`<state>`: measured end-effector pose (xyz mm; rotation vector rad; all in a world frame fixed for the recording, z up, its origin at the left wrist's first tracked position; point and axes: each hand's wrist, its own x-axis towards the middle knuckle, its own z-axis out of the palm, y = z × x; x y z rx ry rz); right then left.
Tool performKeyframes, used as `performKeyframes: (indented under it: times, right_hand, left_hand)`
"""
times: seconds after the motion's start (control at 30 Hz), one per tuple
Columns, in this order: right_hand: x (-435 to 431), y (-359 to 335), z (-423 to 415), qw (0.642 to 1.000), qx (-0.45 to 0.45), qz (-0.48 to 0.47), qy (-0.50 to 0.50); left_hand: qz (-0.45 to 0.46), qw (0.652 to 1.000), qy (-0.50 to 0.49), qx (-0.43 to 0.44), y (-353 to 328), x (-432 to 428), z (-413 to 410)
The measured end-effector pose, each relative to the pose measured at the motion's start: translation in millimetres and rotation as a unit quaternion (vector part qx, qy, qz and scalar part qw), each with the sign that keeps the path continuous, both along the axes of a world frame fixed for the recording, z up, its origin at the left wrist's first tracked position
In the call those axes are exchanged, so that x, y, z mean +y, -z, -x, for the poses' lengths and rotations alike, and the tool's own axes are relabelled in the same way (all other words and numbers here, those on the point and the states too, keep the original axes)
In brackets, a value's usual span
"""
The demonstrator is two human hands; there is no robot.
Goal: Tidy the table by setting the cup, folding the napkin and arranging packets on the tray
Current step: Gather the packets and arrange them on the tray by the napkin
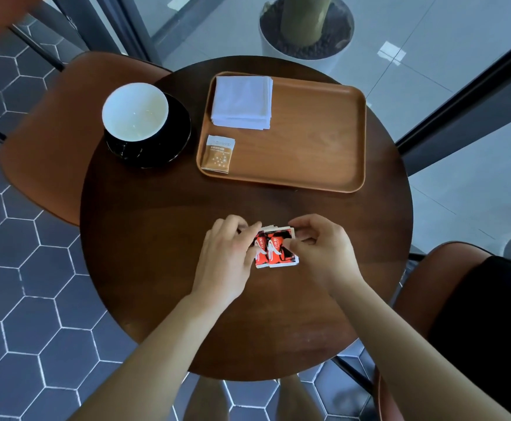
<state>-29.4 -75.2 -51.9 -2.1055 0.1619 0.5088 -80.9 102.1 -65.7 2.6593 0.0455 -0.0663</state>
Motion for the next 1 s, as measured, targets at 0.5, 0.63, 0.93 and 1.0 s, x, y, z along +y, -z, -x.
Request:
performKeyframes:
  times: [0.5,0.63,0.93,1.0]
  right_hand:
    - [25.3,1.9,6.3,0.980,-0.073,0.172,-0.069]
    - [24.4,3.4,6.4,0.982,-0.075,0.159,-0.067]
    - [21.2,3.8,6.1,0.991,-0.056,0.103,-0.062]
    - [20.1,3.4,6.4,0.992,-0.052,0.094,-0.058]
  left_hand:
    - [0.345,0.854,-0.361,0.145,-19.1,-27.4,11.3]
    - [0.370,0.829,-0.386,0.163,-18.2,-26.4,4.4]
    - [0.245,0.913,-0.304,0.115,-18.4,-30.9,-3.0]
    - [0.237,0.916,-0.303,0.116,-17.3,-30.2,-4.0]
